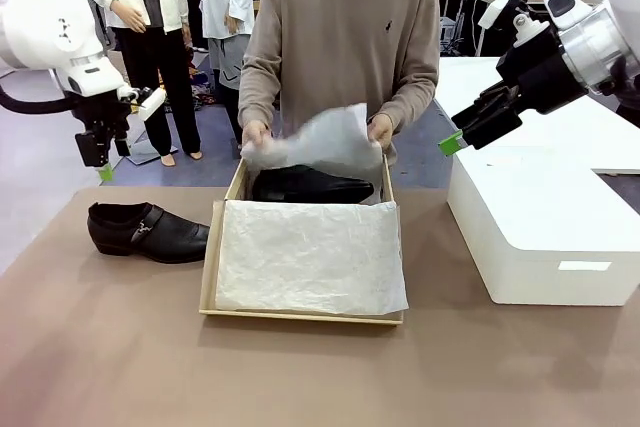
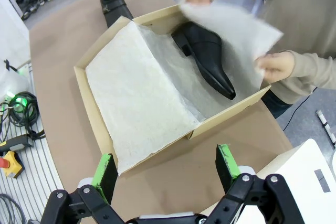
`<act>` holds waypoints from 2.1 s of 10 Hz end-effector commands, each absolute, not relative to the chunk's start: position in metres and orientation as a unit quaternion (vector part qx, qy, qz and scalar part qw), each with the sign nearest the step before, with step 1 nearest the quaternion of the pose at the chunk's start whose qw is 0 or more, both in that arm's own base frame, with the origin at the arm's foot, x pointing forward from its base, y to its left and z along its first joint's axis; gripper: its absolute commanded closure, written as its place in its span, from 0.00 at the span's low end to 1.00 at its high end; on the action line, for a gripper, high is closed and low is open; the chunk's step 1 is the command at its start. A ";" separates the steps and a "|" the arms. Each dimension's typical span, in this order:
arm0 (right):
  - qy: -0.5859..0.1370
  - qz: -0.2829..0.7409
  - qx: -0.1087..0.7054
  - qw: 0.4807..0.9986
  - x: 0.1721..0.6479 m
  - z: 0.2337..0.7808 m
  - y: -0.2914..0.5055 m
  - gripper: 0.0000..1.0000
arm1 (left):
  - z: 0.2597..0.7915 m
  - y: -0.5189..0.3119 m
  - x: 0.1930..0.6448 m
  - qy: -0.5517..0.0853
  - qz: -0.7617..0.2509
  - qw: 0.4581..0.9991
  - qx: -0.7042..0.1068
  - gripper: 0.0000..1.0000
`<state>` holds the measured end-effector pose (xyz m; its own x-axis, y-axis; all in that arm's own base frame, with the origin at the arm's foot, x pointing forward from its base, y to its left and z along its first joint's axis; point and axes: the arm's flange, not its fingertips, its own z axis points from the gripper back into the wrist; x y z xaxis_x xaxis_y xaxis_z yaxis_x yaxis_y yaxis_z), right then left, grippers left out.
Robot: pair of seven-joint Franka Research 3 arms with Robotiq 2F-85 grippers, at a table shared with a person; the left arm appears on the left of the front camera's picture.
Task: Pack the shoes into the box.
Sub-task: Place the other shoe of the Shoes into the Shoes Box.
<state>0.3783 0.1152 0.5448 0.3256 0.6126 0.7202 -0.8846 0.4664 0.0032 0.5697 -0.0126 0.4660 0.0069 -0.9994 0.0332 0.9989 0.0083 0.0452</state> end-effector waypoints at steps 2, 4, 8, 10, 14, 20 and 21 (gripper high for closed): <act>-0.342 0.477 0.213 0.781 0.381 0.544 0.115 0.00 | 0.445 -0.005 0.572 -0.023 -0.705 0.709 -0.010 0.00; -0.342 0.477 0.213 0.781 0.381 0.544 0.115 0.00 | 0.437 -0.003 0.574 -0.019 -0.704 0.709 -0.021 0.00; -0.342 0.477 0.213 0.781 0.381 0.544 0.115 0.00 | 0.436 -0.008 0.575 -0.012 -0.701 0.713 -0.013 0.00; -0.342 0.477 0.213 0.781 0.381 0.544 0.115 0.00 | 0.436 -0.008 0.575 -0.012 -0.701 0.713 -0.013 0.00; -0.342 0.477 0.213 0.781 0.381 0.544 0.115 0.00 | 0.419 -0.001 0.588 0.000 -0.686 0.727 -0.026 0.00; -0.342 0.477 0.213 0.781 0.381 0.544 0.115 0.00 | 0.389 0.000 0.607 0.018 -0.674 0.737 -0.054 0.00; -0.342 0.477 0.213 0.781 0.381 0.544 0.115 0.00 | 0.387 -0.001 0.610 0.021 -0.674 0.736 -0.056 0.00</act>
